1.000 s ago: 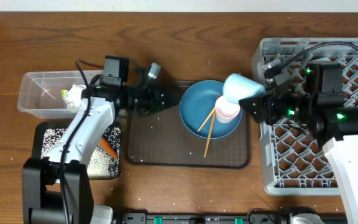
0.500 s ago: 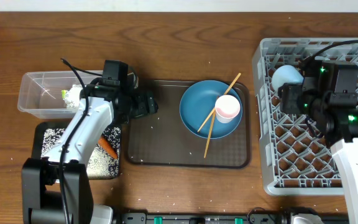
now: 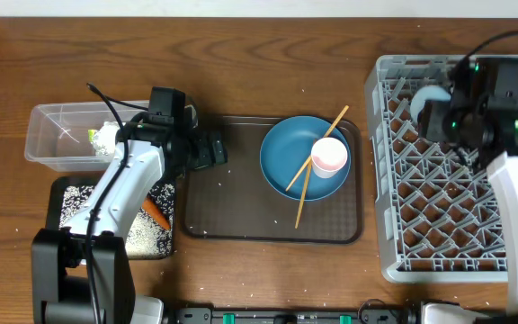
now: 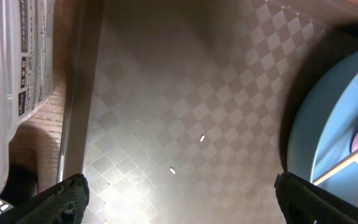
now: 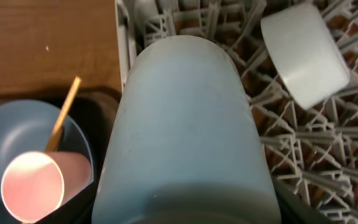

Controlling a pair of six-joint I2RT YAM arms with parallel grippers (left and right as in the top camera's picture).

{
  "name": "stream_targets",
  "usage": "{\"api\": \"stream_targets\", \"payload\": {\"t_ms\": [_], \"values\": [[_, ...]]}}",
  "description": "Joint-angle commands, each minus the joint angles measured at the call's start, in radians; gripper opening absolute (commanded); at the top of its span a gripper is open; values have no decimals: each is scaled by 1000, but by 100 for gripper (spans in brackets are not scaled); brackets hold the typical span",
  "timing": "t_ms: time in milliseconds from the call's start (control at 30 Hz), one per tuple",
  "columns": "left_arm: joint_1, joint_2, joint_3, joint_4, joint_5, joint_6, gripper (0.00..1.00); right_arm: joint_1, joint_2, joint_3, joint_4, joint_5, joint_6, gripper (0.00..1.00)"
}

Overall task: Sort waste into correct bins and load items into the dishwasher rack
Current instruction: 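Carry the light-blue cup into the rack and release it with the right gripper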

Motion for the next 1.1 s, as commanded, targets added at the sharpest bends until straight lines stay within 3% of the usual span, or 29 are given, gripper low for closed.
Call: {"api": "stream_targets", "payload": {"t_ms": [0,633,700,733,833,867,1067], "values": [[3,-8,-2,-4,-13,6,98,-5,60,57,-4,10,7,25],[3,-8,-2,-4,-13,6,98,-3,348,73,27,6,4,27],[3,-8,-2,-4,-13,6,98,-2,365,73,27,6,3,35],[3,-8,-2,-4,-13,5,98,-3,371,73,27,6,3,44],[3,-8,-2,-4,-13,5,98,-3,380,73,34,6,-11,82],[3,-8,-2,-4,-13,5,98,-3,377,76,34,6,-11,99],[3,-8,-2,-4,-13,6,98,-10,360,148,-26,2,-23,99]]}}
